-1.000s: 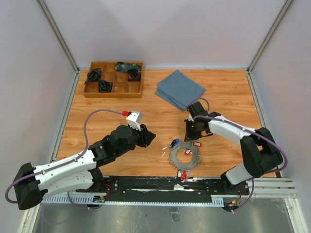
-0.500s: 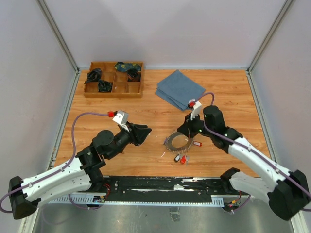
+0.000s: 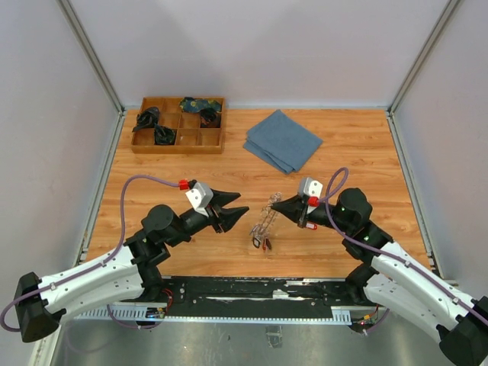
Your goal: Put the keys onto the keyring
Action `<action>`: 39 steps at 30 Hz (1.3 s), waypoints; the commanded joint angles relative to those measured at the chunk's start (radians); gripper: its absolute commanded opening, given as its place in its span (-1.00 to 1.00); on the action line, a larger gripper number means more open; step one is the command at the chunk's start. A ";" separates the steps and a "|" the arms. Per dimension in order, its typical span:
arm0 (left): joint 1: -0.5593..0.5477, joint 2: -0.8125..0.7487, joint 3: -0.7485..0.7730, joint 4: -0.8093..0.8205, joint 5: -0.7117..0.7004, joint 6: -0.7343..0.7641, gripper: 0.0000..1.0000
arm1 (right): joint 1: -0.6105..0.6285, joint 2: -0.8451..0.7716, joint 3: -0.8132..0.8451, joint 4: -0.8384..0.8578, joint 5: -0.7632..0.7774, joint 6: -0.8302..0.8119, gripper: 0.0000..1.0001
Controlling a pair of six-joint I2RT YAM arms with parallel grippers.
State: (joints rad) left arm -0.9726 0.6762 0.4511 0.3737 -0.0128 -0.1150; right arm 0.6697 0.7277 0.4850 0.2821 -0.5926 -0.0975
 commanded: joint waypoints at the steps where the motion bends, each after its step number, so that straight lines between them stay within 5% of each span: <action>1: 0.005 0.012 0.011 0.099 0.108 0.118 0.06 | 0.016 -0.029 0.051 0.038 -0.113 -0.137 -0.99; 14: 0.006 0.026 -0.007 0.153 0.299 0.159 0.00 | 0.037 -0.064 0.127 -0.043 -0.189 -0.247 -1.00; 25: 0.005 -0.007 -0.222 0.544 0.163 -0.227 -0.17 | 0.065 -0.067 0.145 -0.043 -0.208 -0.290 -0.99; 39: 0.005 0.013 -0.218 0.529 0.189 -0.224 -0.19 | 0.109 -0.077 0.168 -0.080 -0.234 -0.375 -1.00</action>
State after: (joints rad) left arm -0.9718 0.6758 0.2150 0.8593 0.1699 -0.3393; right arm 0.7513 0.6666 0.5987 0.1780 -0.7963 -0.4114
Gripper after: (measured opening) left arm 0.410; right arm 0.010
